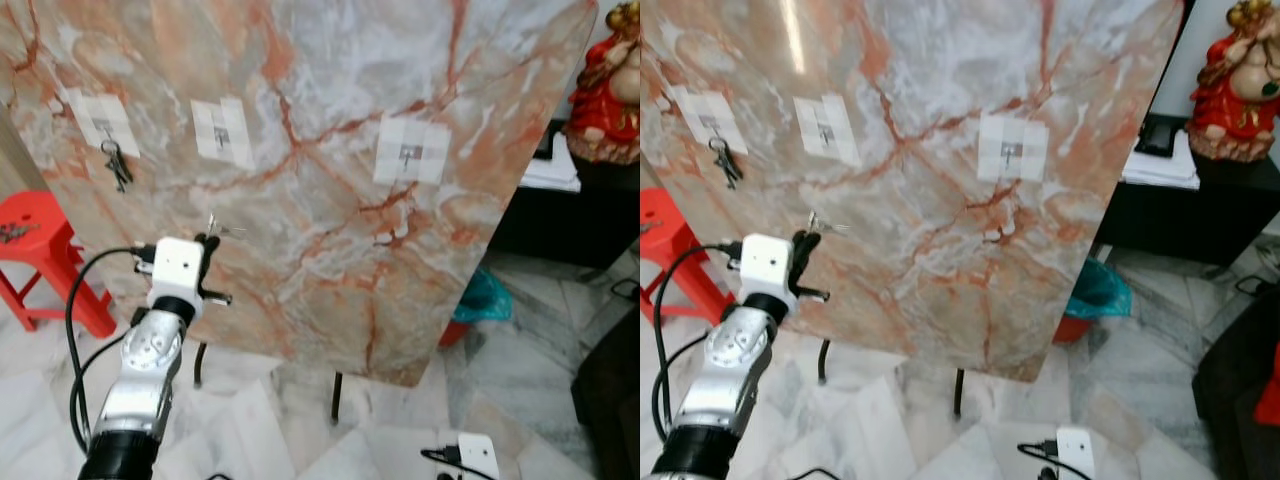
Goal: Hang keys on a hook
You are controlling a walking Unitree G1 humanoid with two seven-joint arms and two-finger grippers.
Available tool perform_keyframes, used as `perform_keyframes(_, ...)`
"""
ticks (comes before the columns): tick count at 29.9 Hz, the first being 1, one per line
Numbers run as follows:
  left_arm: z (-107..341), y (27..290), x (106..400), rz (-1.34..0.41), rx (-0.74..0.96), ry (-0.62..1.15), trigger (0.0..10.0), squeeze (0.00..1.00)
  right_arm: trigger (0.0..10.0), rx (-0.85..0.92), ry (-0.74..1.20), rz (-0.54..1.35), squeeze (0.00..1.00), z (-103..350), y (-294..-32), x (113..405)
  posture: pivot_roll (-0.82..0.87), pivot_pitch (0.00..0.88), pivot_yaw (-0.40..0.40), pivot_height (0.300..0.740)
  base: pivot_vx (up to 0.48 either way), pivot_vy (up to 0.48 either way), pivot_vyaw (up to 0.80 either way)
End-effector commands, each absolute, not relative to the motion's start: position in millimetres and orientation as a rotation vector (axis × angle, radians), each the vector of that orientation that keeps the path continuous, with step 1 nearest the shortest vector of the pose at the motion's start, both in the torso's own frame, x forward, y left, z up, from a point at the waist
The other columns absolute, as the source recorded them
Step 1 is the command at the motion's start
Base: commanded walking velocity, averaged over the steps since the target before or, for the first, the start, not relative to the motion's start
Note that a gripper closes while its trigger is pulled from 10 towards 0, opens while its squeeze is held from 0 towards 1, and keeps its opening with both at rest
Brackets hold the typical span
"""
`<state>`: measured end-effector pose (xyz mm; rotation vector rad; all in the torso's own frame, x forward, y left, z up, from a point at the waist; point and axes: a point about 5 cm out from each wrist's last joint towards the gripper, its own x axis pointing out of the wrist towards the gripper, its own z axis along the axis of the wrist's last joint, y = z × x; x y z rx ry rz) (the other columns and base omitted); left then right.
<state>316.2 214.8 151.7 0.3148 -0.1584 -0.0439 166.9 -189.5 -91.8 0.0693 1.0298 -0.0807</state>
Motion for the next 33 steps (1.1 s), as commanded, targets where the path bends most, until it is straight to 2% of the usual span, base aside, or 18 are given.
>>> perform_keyframes(1, 169, 222, 320, -0.017, 0.369, -0.199, 10.0, 0.0, 10.0, 0.08, 1.033, -0.085, 0.0, -93, -188, 166, 0.12, 0.052, -0.064, 0.74, 0.0, 0.0, 0.0)
perform_keyframes(4, 176, 225, 320, 0.014, 0.435, -0.222, 10.0, 0.0, 10.0, 0.08, 1.034, -0.085, 0.0, -93, -188, 165, 0.12, 0.05, -0.063, 0.74, 0.0, 0.0, 0.0)
perform_keyframes(7, 176, 221, 317, 0.012, 0.387, -0.252, 10.0, 0.0, 10.0, 0.08, 1.033, -0.085, 0.0, -93, -188, 166, 0.12, 0.05, -0.062, 0.74, 0.0, 0.0, 0.0)
perform_keyframes(12, 169, 213, 310, -0.077, 0.119, -0.253, 10.0, 0.0, 10.0, 0.08, 1.03, -0.085, 0.0, -92, -188, 166, 0.11, 0.05, -0.063, 0.74, 0.0, 0.0, 0.0)
perform_keyframes(14, 174, 218, 306, -0.144, 0.079, -0.244, 10.0, 0.0, 10.0, 0.079, 1.028, -0.089, 0.0, -92, -189, 166, 0.12, 0.05, -0.065, 0.74, 0.0, 0.0, 0.0)
perform_keyframes(20, 179, 232, 303, -0.193, 0.227, -0.199, 10.0, 0.0, 10.0, 0.068, 1.034, -0.088, 0.0, -93, -190, 165, 0.13, 0.045, -0.064, 0.74, 0.0, 0.0, 0.0)
perform_keyframes(33, 195, 252, 295, -0.231, 0.231, -0.205, 10.0, 0.0, 10.0, 0.069, 1.028, -0.09, 0.0, -92, -194, 165, 0.12, 0.022, -0.059, 0.74, 0.0, 0.0, 0.0)
